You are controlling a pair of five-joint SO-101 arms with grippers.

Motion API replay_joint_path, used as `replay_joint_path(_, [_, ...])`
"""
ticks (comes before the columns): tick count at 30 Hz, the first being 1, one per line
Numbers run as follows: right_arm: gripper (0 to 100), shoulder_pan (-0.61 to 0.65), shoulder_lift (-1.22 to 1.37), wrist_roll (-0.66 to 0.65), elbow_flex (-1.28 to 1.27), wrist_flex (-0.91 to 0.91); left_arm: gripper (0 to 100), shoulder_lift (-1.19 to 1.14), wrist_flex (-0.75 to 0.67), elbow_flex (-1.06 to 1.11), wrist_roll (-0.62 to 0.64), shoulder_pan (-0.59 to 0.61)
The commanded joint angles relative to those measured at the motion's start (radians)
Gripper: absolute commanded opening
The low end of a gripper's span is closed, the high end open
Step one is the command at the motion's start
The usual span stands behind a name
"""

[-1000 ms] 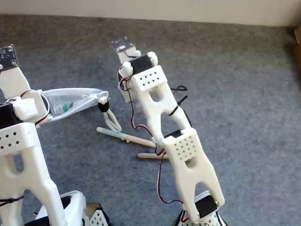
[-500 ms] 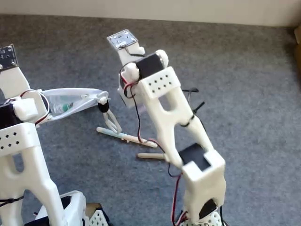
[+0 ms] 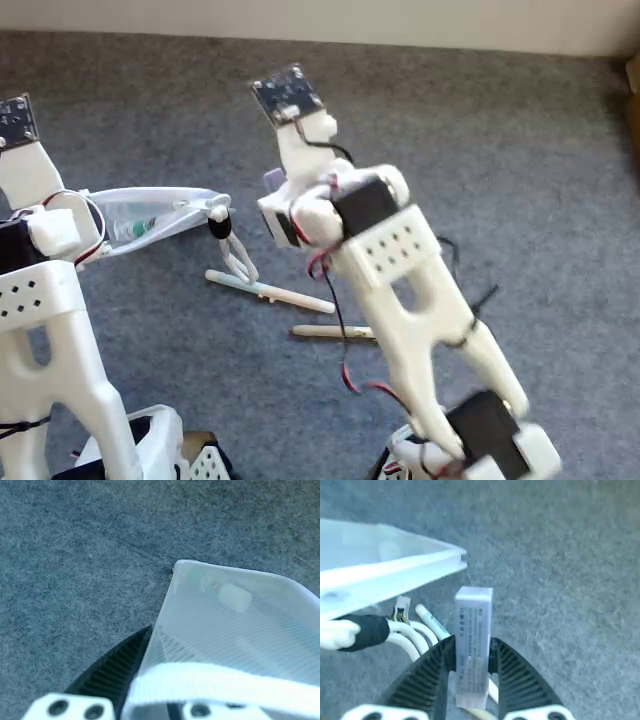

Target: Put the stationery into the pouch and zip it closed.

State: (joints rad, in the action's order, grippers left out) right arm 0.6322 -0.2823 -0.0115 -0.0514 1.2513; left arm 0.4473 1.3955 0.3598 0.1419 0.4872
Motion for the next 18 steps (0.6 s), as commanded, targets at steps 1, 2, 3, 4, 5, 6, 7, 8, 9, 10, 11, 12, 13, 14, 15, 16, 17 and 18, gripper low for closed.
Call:
replay_joint_path(1, [0.5,0.013,-0.188,0.008,-0.162,-0.213,1,-0.024,-0.02,0.025,0.008,-0.013])
replay_joint_path(2, [0.5,0.013,-0.219,0.006,-0.206,-0.266,1,-0.024,-0.02,0.025,0.008,-0.013])
replay_joint_path(3, [0.5,0.013,-0.246,0.006,-0.248,-0.315,1,-0.024,-0.02,0.025,0.008,-0.013])
replay_joint_path(4, [0.5,0.013,-0.274,0.009,-0.286,-0.361,1,-0.024,-0.02,0.025,0.008,-0.013])
replay_joint_path(5, [0.5,0.013,-0.298,0.009,-0.323,-0.407,1,-0.024,-0.02,0.025,0.008,-0.013])
replay_joint_path(6, [0.5,0.013,-0.325,0.009,-0.355,-0.452,1,-0.024,-0.02,0.025,0.008,-0.013])
replay_joint_path(7, [0.6,0.013,-0.346,0.009,-0.387,-0.495,1,-0.024,-0.02,0.025,0.008,-0.013])
replay_joint_path(8, [0.8,0.013,-0.366,0.009,-0.414,-0.541,1,-0.024,-0.02,0.025,0.008,-0.013])
replay_joint_path(9, [0.9,0.013,-0.386,0.009,-0.441,-0.587,1,-0.024,-0.02,0.025,0.008,-0.013])
replay_joint_path(10, [0.9,0.013,-0.404,0.011,-0.469,-0.63,1,-0.024,-0.02,0.025,0.008,-0.013])
replay_joint_path(11, [0.9,0.013,-0.421,0.011,-0.495,-0.67,1,-0.024,-0.02,0.025,0.008,-0.013])
replay_joint_path(12, [0.9,0.013,-0.44,0.011,-0.519,-0.707,1,-0.024,-0.02,0.025,0.008,-0.013])
replay_joint_path(13, [0.9,0.015,-0.456,0.011,-0.542,-0.737,1,-0.024,-0.02,0.025,0.008,-0.013])
replay_joint_path(14, [1.0,0.015,-0.473,0.011,-0.562,-0.766,1,-0.024,-0.02,0.025,0.008,-0.013])
replay_joint_path(15, [1.0,0.015,-0.492,0.011,-0.579,-0.786,1,-0.024,-0.02,0.025,0.008,-0.013])
replay_joint_path(16, [1.0,0.015,-0.51,0.011,-0.595,-0.797,1,-0.024,-0.02,0.025,0.008,-0.013])
replay_joint_path(17, [1.0,0.015,-0.529,0.011,-0.604,-0.802,1,-0.024,-0.02,0.025,0.008,-0.013])
replay_joint_path(18, [1.0,0.021,-0.545,0.011,-0.61,-0.802,1,-0.024,-0.02,0.025,0.008,-0.013])
